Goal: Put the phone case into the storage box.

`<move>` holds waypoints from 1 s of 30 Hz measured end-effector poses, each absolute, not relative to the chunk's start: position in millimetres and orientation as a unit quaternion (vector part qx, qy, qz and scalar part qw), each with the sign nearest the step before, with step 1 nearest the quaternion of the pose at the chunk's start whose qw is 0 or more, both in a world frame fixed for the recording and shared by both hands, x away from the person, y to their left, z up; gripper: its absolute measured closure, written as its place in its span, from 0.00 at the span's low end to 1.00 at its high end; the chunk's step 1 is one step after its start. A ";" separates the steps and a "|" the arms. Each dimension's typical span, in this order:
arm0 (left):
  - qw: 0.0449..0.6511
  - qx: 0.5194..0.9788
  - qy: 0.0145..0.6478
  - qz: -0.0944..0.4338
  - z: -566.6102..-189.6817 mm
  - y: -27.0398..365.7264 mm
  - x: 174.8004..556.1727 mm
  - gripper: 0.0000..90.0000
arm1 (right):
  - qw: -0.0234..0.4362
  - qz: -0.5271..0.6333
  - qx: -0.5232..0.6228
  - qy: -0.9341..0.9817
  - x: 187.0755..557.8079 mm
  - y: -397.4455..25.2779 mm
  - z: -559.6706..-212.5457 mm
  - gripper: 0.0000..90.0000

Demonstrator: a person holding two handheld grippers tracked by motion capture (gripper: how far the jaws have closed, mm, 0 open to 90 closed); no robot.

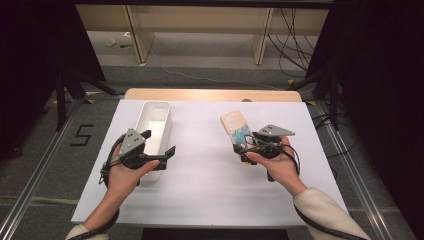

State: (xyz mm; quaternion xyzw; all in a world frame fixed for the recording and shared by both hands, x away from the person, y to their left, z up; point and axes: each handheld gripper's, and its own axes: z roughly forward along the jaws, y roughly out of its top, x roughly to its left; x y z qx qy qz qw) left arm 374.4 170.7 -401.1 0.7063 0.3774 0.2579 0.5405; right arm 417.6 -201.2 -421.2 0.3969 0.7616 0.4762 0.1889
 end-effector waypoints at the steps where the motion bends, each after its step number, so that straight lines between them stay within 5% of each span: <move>1: 0.543 0.708 0.373 0.255 -399.0 167.1 377.5 0.02 | 0.190 0.477 0.395 0.762 416.9 -200.6 -420.9 0.13; 30: 0.562 0.736 0.324 0.192 -378.6 79.8 421.1 0.06 | 0.201 0.501 0.363 0.760 405.1 -187.3 -417.0 0.13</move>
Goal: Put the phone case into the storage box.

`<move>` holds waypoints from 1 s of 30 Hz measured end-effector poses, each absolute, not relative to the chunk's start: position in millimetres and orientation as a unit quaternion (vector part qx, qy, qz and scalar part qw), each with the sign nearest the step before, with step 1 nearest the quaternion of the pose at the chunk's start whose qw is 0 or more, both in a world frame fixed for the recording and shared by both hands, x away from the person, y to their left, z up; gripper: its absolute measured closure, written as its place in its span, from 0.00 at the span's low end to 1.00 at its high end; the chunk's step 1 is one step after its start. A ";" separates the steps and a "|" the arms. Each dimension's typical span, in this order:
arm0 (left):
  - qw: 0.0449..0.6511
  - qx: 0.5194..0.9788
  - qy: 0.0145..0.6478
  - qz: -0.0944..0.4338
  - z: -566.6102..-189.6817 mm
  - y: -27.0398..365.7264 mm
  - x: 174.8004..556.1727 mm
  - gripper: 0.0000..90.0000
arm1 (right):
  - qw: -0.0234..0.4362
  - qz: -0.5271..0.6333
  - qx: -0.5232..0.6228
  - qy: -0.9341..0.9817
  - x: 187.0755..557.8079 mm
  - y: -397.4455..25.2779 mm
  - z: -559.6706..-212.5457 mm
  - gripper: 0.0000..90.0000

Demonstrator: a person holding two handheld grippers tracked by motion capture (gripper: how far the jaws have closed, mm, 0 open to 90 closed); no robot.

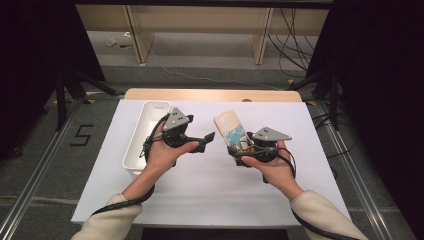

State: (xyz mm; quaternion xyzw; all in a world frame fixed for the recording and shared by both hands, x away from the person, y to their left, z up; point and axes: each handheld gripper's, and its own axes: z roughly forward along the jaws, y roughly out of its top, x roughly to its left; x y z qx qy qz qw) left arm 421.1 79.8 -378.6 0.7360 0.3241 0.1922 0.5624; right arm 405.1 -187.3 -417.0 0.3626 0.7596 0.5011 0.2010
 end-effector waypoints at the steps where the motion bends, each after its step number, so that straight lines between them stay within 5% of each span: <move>1: 0.563 0.736 0.323 0.191 -378.4 78.6 421.5 0.06 | 0.202 0.501 0.362 0.760 404.9 -187.2 -416.9 0.13; 30: 0.579 0.730 0.335 0.144 -382.6 51.0 434.3 0.26 | 0.208 0.507 0.351 0.760 400.9 -182.0 -415.5 0.13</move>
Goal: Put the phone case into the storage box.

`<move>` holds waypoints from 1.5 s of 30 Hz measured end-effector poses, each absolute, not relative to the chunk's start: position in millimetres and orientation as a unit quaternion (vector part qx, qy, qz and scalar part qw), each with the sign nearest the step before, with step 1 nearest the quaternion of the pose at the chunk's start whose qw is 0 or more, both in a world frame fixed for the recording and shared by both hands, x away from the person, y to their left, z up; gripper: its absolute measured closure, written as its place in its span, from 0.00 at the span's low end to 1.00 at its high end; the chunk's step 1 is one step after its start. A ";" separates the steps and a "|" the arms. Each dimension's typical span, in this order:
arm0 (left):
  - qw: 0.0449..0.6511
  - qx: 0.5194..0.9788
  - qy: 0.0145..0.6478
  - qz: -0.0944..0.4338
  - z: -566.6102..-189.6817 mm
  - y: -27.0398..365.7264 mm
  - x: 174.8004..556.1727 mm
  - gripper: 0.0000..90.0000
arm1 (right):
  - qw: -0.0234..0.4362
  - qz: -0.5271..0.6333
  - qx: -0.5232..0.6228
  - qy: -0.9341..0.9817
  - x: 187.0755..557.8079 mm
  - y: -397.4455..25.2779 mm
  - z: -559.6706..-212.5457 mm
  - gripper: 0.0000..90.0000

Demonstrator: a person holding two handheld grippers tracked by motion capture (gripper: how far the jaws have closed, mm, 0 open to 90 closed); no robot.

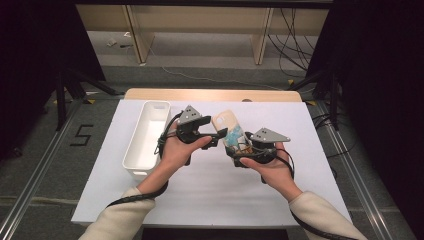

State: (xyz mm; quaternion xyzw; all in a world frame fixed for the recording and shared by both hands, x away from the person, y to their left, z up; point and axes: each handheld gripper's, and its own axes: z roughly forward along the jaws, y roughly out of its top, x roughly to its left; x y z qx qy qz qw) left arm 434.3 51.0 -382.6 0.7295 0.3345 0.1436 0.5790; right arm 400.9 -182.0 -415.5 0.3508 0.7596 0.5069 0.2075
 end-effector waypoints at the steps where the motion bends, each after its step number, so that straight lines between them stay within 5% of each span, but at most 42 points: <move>1: 0.579 0.729 0.335 0.143 -383.1 50.7 434.7 0.27 | 0.208 0.507 0.351 0.759 400.8 -181.8 -415.6 0.13; 15: 0.588 0.720 0.348 0.123 -386.1 47.4 438.2 0.44 | 0.217 0.511 0.342 0.758 398.8 -180.0 -414.2 0.13; 34: 0.640 0.700 0.317 0.028 -386.2 41.4 434.0 0.88 | 0.230 0.491 0.328 0.773 399.1 -176.2 -420.4 0.14; 35: 0.631 0.711 0.304 0.054 -385.4 39.3 432.2 0.89 | 0.226 0.488 0.318 0.781 398.8 -176.5 -420.0 0.45; 36: 0.622 0.722 0.296 0.067 -384.2 38.3 431.4 0.89 | 0.228 0.493 0.316 0.778 398.5 -176.2 -420.3 0.50; 45: 0.619 0.728 0.286 0.072 -382.6 43.8 433.9 0.89 | 0.212 0.490 0.316 0.784 405.4 -183.0 -421.1 0.17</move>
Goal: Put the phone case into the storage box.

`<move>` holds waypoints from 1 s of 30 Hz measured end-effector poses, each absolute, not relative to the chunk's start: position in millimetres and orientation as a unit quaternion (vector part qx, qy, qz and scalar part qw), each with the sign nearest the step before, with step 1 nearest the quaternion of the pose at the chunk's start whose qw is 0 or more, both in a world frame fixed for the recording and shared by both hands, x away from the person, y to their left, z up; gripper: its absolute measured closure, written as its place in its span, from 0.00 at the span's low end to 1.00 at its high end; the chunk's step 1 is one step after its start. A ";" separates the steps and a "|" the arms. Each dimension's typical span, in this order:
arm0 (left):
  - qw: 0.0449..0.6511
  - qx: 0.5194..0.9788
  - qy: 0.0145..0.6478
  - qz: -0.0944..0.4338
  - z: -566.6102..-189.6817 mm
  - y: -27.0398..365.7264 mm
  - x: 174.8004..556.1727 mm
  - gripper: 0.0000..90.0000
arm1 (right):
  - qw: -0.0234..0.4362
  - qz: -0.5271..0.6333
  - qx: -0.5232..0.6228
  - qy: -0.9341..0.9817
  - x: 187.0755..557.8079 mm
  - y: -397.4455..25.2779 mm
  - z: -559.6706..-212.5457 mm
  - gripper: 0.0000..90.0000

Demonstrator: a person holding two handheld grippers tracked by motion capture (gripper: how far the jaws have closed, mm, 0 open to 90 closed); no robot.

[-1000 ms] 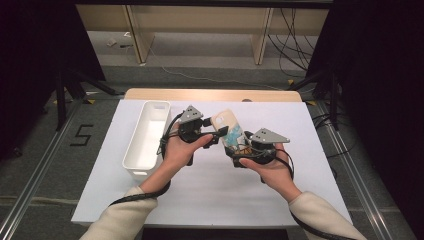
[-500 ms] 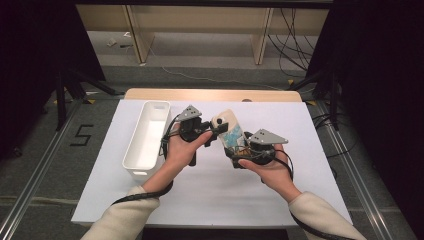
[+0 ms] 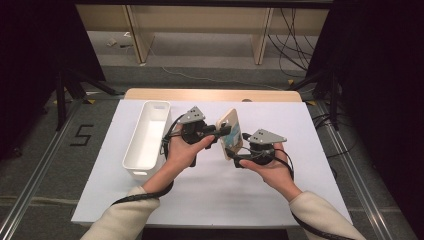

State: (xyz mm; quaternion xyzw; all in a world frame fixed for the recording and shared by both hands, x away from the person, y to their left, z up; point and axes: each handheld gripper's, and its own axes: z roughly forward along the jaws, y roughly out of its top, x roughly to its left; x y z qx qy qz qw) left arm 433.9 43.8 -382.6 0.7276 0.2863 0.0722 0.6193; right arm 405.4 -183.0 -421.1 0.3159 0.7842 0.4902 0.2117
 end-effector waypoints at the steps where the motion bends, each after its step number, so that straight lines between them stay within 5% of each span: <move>1: 0.619 0.729 0.285 0.073 -382.5 44.1 434.0 0.89 | 0.207 0.490 0.313 0.787 406.1 -183.9 -421.4 0.16; 9: 0.616 0.736 0.271 0.076 -380.0 46.8 434.7 0.89 | 0.200 0.489 0.292 0.797 408.0 -188.3 -422.2 0.00; 30: 0.610 0.745 0.259 0.074 -379.1 49.7 436.9 0.89 | 0.183 0.492 0.289 0.801 412.3 -193.1 -425.9 0.04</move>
